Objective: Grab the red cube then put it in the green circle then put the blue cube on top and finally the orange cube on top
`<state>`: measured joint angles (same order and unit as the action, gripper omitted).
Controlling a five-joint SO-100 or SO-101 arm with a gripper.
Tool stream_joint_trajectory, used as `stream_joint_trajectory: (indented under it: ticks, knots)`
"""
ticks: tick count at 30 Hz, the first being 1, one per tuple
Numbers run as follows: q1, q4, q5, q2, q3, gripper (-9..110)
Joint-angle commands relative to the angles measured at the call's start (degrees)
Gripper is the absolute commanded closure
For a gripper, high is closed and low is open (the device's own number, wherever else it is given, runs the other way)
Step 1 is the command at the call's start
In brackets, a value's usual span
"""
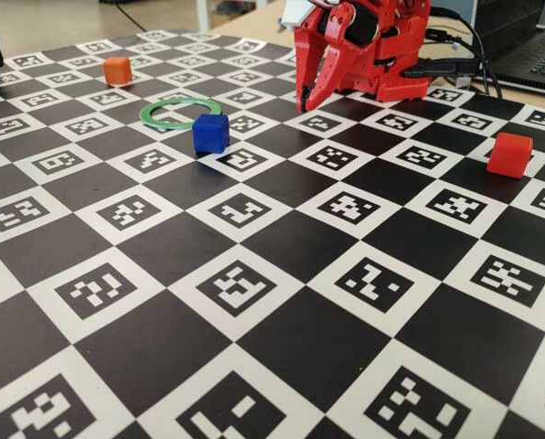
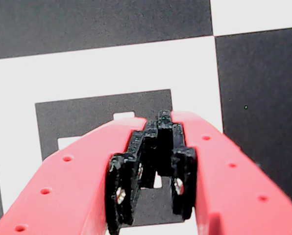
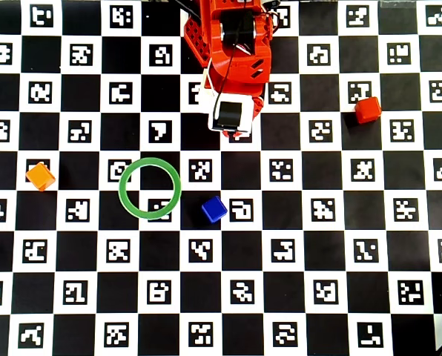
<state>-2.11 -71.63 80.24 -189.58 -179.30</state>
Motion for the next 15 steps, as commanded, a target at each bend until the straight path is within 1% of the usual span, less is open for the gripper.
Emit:
stream_joint_trajectory:
  ticks: [1, 5, 7, 14, 15]
  knots:
    - [0.0, -5.1, 0.0, -2.9, -3.3, 107]
    - [-0.4, -5.0, -0.9, -2.9, -3.3, 107]
    - [-0.5, -4.3, -3.9, -2.9, -3.3, 107]
    - [-0.8, 1.4, -8.4, -2.0, -1.7, 107]
    - [-0.8, 1.9, -10.6, -1.0, -0.3, 107]
